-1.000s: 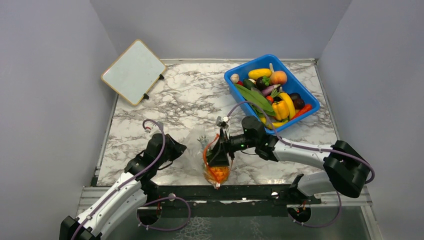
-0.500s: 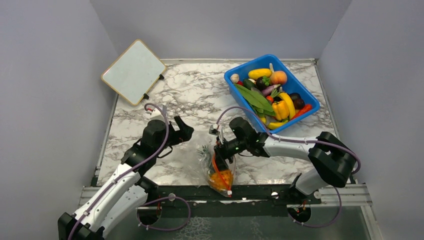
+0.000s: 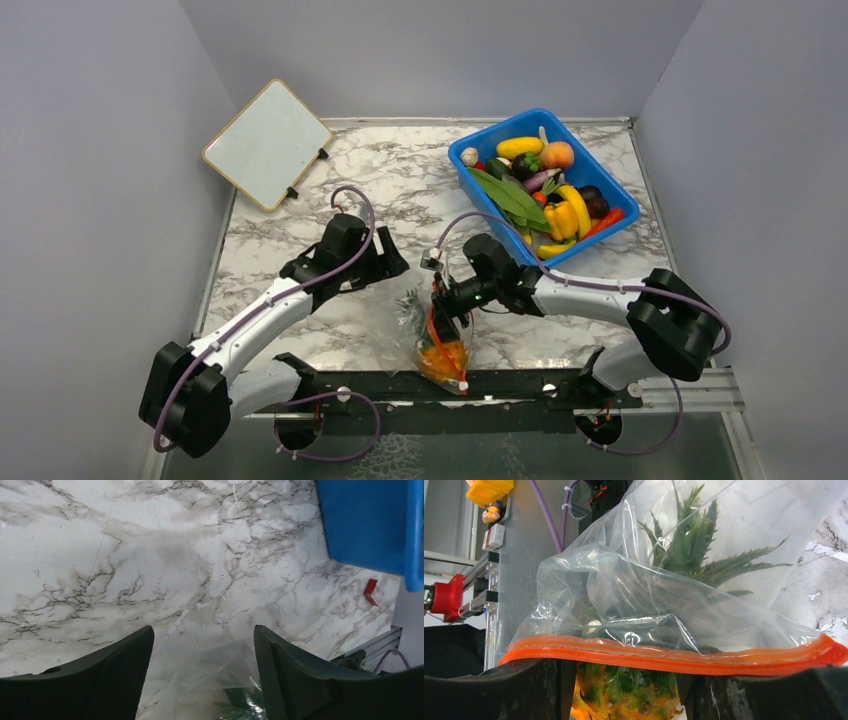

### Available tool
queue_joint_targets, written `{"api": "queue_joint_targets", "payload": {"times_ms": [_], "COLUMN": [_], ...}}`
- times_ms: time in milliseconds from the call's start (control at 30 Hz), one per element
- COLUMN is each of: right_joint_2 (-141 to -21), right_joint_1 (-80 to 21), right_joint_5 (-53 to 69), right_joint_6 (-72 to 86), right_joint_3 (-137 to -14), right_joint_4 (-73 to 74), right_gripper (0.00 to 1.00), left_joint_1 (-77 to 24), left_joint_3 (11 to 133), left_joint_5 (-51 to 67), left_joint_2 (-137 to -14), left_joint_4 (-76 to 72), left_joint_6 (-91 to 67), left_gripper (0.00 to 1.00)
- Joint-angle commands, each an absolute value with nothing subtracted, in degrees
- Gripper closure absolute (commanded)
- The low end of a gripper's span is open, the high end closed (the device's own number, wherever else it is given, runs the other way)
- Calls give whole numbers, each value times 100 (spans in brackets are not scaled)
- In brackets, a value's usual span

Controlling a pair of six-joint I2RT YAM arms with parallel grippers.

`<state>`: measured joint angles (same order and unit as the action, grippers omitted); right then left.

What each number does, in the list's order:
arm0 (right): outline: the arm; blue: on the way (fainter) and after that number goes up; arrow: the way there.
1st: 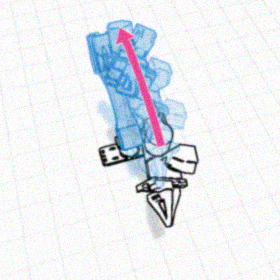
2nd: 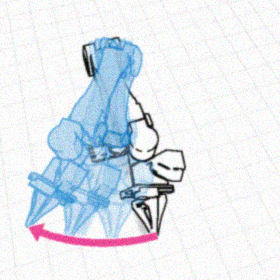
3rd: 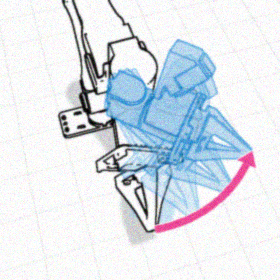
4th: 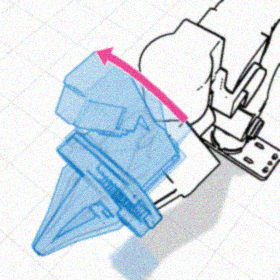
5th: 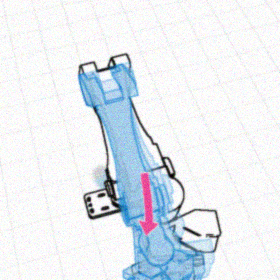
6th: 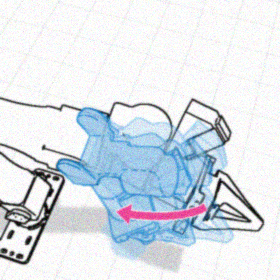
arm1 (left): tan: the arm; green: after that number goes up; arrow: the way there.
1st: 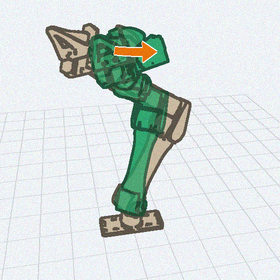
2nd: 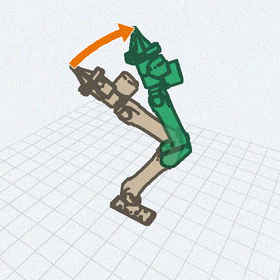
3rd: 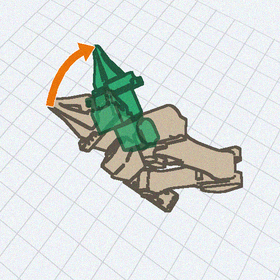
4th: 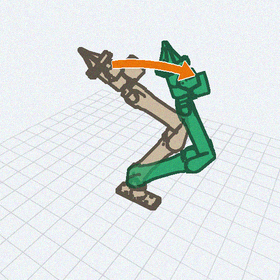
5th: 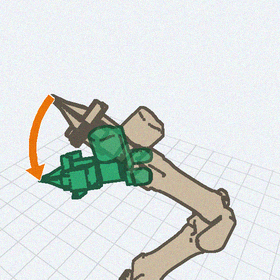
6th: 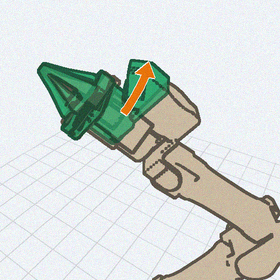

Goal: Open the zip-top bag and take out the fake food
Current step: Pick up the fake fruit from the zipper food storage bag.

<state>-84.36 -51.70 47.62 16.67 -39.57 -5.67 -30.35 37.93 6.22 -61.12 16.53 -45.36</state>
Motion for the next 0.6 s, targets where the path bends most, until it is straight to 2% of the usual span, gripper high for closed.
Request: {"api": "queue_joint_targets", "payload": {"times_ms": [0, 33, 200, 400, 567], "right_joint_2": [-8187, -8148, -7918, -7522, -7143], "right_joint_1": [-5203, -5200, -5203, -5202, -5195], "right_joint_5": [4666, 4634, 4420, 4376, 3895], "right_joint_6": [1583, 1592, 1578, 1510, 1766], "right_joint_3": [-3848, -3823, -3718, -3489, -3032], "right_joint_4": [-809, -836, -882, -886, -1229], "right_gripper": [54, 55, 55, 55, 56], "left_joint_1": [-2988, -2982, -2966, -2551, -1662], "left_joint_3": [3940, 3927, 3809, 3825, 3587], "left_joint_5": [818, 849, 728, -1, 242], "left_joint_2": [-6117, -6101, -5834, -5508, -5257], "left_joint_4": [1898, 1896, 1718, 2117, 2104], "left_joint_6": [-4471, -4466, -4465, -4439, -4553], "left_gripper": [36, 49, 100, 100, 100]}}
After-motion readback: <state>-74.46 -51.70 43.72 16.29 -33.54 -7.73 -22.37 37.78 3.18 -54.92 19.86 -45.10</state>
